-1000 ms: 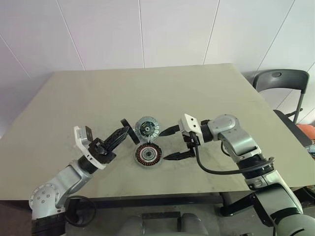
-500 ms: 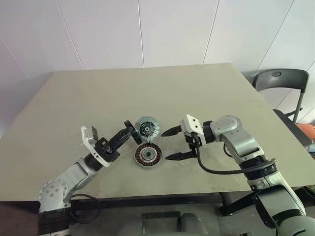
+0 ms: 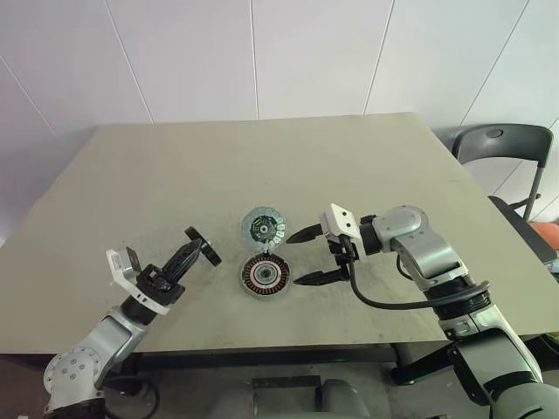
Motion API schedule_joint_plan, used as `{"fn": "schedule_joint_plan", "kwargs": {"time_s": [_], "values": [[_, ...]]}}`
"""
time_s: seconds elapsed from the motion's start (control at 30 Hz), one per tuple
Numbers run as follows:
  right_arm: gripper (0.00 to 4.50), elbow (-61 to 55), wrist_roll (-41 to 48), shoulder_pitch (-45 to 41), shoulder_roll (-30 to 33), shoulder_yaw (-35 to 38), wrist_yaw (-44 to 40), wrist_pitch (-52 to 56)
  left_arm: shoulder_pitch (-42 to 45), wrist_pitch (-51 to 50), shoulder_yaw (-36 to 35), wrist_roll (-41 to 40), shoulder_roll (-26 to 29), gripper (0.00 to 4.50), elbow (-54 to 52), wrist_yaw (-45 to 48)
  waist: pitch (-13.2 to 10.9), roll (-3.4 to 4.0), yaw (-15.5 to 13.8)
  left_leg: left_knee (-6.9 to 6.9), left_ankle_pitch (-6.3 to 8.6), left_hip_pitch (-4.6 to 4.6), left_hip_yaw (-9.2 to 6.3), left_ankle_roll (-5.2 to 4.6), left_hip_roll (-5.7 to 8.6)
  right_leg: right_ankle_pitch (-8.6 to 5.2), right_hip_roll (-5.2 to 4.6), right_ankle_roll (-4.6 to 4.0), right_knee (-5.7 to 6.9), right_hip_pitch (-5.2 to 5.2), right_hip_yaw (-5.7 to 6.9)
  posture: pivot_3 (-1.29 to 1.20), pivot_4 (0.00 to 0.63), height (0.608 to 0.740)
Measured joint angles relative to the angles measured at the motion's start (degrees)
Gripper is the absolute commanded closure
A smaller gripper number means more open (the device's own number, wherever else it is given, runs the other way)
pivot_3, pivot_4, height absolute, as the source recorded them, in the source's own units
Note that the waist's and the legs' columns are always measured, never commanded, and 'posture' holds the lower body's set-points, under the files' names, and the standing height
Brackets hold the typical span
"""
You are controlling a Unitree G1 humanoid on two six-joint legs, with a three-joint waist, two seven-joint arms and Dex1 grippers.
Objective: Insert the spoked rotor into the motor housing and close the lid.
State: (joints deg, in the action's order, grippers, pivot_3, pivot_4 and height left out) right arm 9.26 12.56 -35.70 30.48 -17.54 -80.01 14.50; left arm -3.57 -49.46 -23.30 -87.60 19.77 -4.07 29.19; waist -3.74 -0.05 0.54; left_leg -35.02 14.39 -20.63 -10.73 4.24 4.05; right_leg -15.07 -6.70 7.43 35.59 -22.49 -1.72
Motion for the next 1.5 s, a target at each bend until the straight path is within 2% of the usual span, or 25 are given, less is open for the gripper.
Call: {"fn": "schedule_joint_plan", "kwargs": {"time_s": [0.13,0.23,0.43,0.6,0.83,1.27,1.5], "values": [[0.00,0.0,0.0,-0.1,0.0,0.0,-0.3,0.0,4.5,1.3,0.0,2.9,0.0,4.48,3.4,1.8,0.0,0.00,0.1,0.00,0.00,0.01,0.00,0.00,0.00,0.04,0.00,0.06,-0.03,0.02,0.00,0.00,0.000,0.740],[0.00,0.1,0.0,-0.1,0.0,0.0,-0.3,0.0,6.7,1.8,-0.1,4.5,-0.2,3.84,5.8,2.9,0.0,0.00,0.3,0.03,0.01,0.00,0.01,-0.02,0.00,0.10,0.00,0.06,-0.07,0.02,0.00,0.00,0.000,0.740],[0.00,0.0,0.0,-0.1,0.0,0.0,-0.1,0.2,5.7,1.7,-0.4,6.8,-1.3,1.80,8.4,3.6,0.0,0.00,0.2,0.04,0.03,-0.02,0.00,-0.02,0.00,0.21,0.00,0.21,-0.10,0.00,-0.01,0.00,0.000,0.740],[0.00,-0.1,-0.1,0.0,0.0,0.0,0.0,0.2,-0.8,-0.3,-1.6,5.3,-2.1,0.09,4.5,3.6,0.0,0.00,0.2,0.04,0.04,-0.02,0.00,-0.02,-0.01,0.12,0.00,0.09,-0.09,0.00,-0.01,0.00,0.000,0.740],[0.00,-0.1,-0.1,0.0,-0.4,-0.3,0.0,0.1,-7.3,-1.0,-3.3,2.2,-2.8,0.03,-1.8,1.8,0.0,0.00,0.1,-0.02,0.05,-0.01,0.00,-0.02,-0.01,0.01,-0.01,0.14,-0.11,0.04,0.00,0.00,0.000,0.740],[0.00,0.1,-0.3,-0.1,-0.8,-0.3,-0.2,-0.1,-10.1,0.1,-4.9,-0.6,-2.2,0.03,-5.1,-1.3,0.0,0.00,0.1,0.00,0.06,-0.02,0.01,-0.02,-0.01,0.02,-0.01,0.11,-0.13,0.02,0.00,0.00,0.000,0.740],[0.00,0.0,-0.5,-0.1,-0.8,-0.3,0.0,-0.1,-8.8,1.2,-4.1,5.0,0.2,0.03,-4.5,-3.8,0.0,0.00,0.1,0.02,0.06,-0.03,0.01,-0.01,-0.01,0.04,-0.01,0.08,-0.15,0.01,0.00,0.00,0.000,0.740]]}}
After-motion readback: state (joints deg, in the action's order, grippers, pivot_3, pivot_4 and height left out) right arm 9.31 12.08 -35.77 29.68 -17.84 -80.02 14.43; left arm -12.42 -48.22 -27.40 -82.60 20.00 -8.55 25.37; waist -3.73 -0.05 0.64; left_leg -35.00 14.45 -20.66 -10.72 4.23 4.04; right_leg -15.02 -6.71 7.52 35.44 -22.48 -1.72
